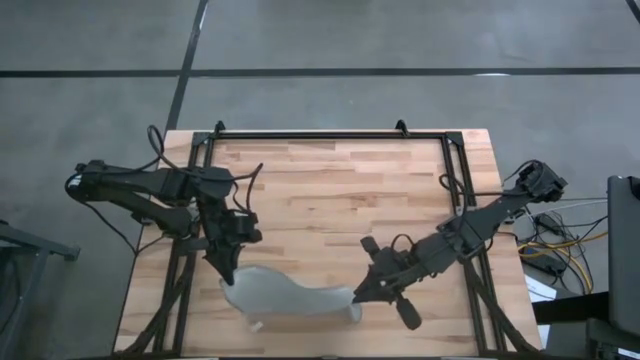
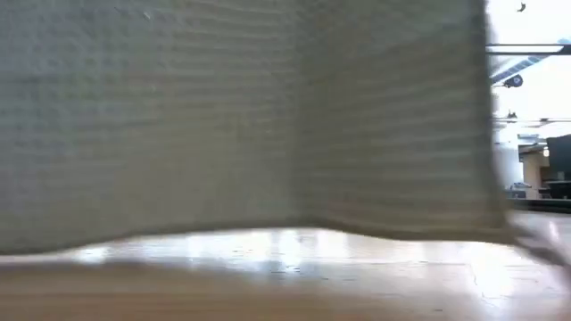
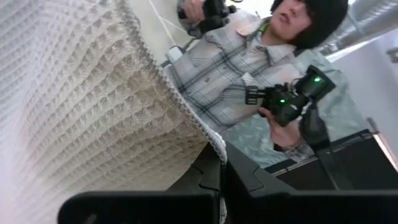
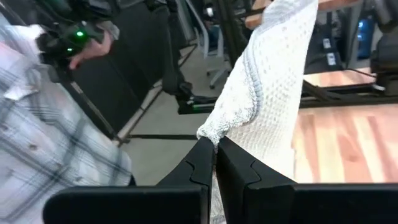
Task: Fold microfiber towels
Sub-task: Prepare the microfiber cloth on the table
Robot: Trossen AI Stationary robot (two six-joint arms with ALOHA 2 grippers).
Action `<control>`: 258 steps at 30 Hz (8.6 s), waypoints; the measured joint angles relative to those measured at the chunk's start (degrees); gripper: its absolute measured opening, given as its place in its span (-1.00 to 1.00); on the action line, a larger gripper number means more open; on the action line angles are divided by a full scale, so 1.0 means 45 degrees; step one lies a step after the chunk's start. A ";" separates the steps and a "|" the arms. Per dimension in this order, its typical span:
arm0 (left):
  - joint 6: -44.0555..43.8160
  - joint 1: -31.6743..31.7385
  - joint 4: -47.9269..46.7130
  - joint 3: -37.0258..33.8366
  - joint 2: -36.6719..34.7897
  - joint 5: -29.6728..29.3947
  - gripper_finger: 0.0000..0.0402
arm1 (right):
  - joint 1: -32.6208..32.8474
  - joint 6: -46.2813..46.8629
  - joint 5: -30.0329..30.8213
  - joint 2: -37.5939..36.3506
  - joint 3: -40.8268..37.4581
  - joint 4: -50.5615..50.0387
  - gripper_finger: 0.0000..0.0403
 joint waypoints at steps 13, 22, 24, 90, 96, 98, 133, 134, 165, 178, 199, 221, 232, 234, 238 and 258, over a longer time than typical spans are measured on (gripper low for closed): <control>-0.0613 -0.0271 0.0575 0.0005 0.0000 0.0402 -1.00 | 0.0225 0.0208 -0.0031 0.0024 0.0163 0.0283 -0.96; 0.0574 -0.0266 0.0379 0.0000 0.0024 0.0206 -1.00 | 0.0113 0.0237 0.0001 0.0098 0.0162 -0.0290 -0.96; 0.0869 -0.0266 0.0133 -0.0005 0.0024 0.0118 -1.00 | 0.0071 0.0297 0.0001 0.0168 0.0141 -0.0282 -0.96; 0.3113 0.0302 -0.2480 -0.3148 0.0097 -0.6521 -0.99 | -0.1011 0.1664 0.2706 0.1024 -0.0471 -0.3004 -0.96; 0.3471 0.0317 -0.4209 -0.3147 0.0097 -0.8960 -0.99 | -0.1483 0.2004 0.3211 0.1024 -0.0502 -0.3948 -0.96; 0.3582 0.0317 -0.4474 -0.3147 0.0097 -0.9623 -0.99 | -0.1720 0.1973 0.3214 0.1055 -0.0547 -0.3953 -0.96; 0.4469 0.2504 -0.6589 -0.3152 0.0102 -1.5574 -0.99 | -0.5501 0.1746 0.3357 0.1879 -0.0911 -0.5942 -0.96; 0.4576 0.2647 -0.6589 -0.3152 0.0102 -1.5573 -0.99 | -0.5581 0.1702 0.3357 0.1879 -0.0973 -0.5933 -0.96; 0.7001 0.4982 -0.6070 -0.4012 0.1727 -1.5479 -0.99 | -0.7247 0.1111 0.3345 0.1879 -0.1871 -0.5297 -0.96; 0.7599 0.5873 -0.4949 -0.3997 0.3094 -1.5505 -0.97 | -0.7983 0.1170 0.3342 0.1879 -0.4224 -0.3397 -0.96; 0.9076 0.6379 -0.4037 -0.3997 0.3886 -1.7105 -0.90 | -0.8896 0.0879 0.3495 0.1879 -0.4687 -0.1781 -0.96; 0.8791 0.6379 -0.3934 -0.3997 0.3886 -1.7455 -0.29 | -0.8926 0.0905 0.3434 0.1879 -0.4648 -0.2846 -0.42; 0.7195 0.6374 -0.4135 -0.3997 0.3886 -1.3779 -0.21 | -0.8878 0.2673 0.1902 0.1879 -0.4655 -0.2900 -0.29; 0.7042 0.6374 -0.4389 -0.3997 0.3886 -1.2292 -0.21 | -0.8795 0.2701 0.1008 0.1879 -0.4658 -0.2898 -0.32; 0.6894 0.6371 -0.5089 -0.3997 0.3886 -0.9773 -0.22 | -0.8381 0.2732 -0.0715 0.1879 -0.4658 -0.2897 -0.38; 0.6411 0.4276 -0.5124 -0.3997 0.3330 -0.8252 -0.23 | -0.5627 0.4944 0.0202 0.1874 -0.4658 -0.2836 -0.51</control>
